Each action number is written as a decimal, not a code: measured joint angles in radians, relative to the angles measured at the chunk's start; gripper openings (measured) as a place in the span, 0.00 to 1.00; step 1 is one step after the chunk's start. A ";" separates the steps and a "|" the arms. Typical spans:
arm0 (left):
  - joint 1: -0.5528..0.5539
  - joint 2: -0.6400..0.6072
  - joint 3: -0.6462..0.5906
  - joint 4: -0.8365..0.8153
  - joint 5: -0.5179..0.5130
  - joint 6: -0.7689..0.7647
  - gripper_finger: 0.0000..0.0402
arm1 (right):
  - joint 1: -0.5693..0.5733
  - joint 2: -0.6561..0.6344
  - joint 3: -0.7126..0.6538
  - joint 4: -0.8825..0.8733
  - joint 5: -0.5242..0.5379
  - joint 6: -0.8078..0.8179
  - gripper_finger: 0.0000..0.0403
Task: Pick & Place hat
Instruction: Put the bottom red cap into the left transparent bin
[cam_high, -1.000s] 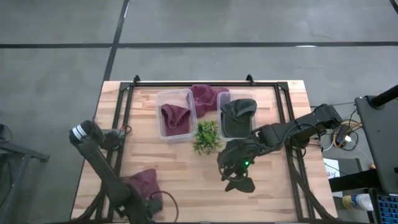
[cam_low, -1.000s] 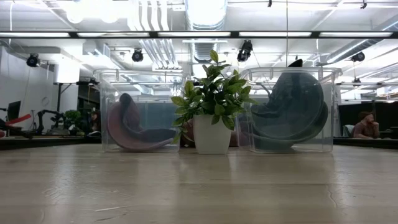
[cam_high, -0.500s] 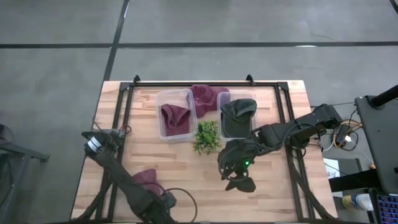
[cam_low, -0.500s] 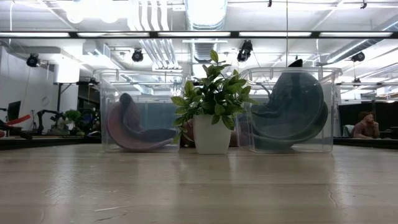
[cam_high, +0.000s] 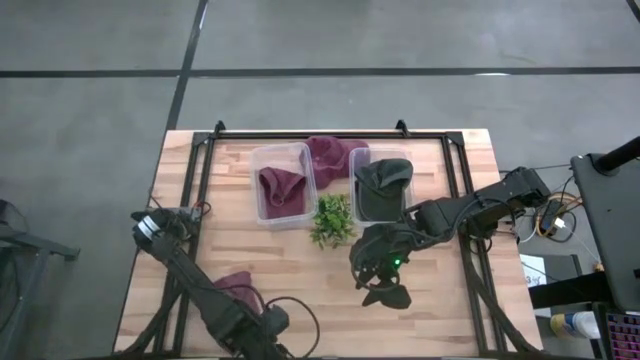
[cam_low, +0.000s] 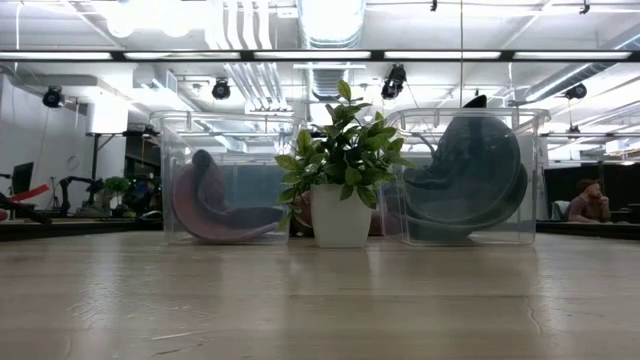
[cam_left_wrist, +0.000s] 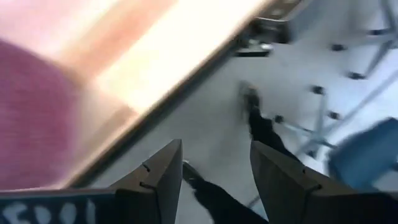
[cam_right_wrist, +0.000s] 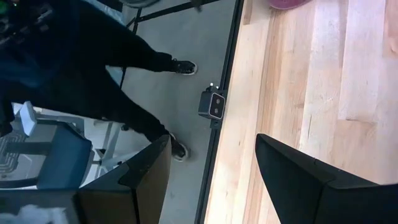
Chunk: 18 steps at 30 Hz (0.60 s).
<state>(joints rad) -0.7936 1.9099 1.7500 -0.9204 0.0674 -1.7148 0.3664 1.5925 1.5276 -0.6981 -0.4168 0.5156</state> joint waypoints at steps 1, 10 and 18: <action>-0.003 0.000 0.000 -0.039 -0.019 0.013 0.45 | 0.000 0.000 0.000 0.000 0.000 0.000 0.57; -0.024 0.009 -0.002 -0.259 -0.219 -0.043 0.45 | 0.000 0.000 0.000 0.000 0.000 0.000 0.57; -0.033 0.107 0.050 -0.259 -0.216 -0.085 0.45 | 0.000 0.000 0.000 0.001 0.000 0.000 0.57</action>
<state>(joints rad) -0.8265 2.0164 1.7998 -1.1797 -0.1489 -1.8000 0.3664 1.5929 1.5276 -0.6969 -0.4169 0.5156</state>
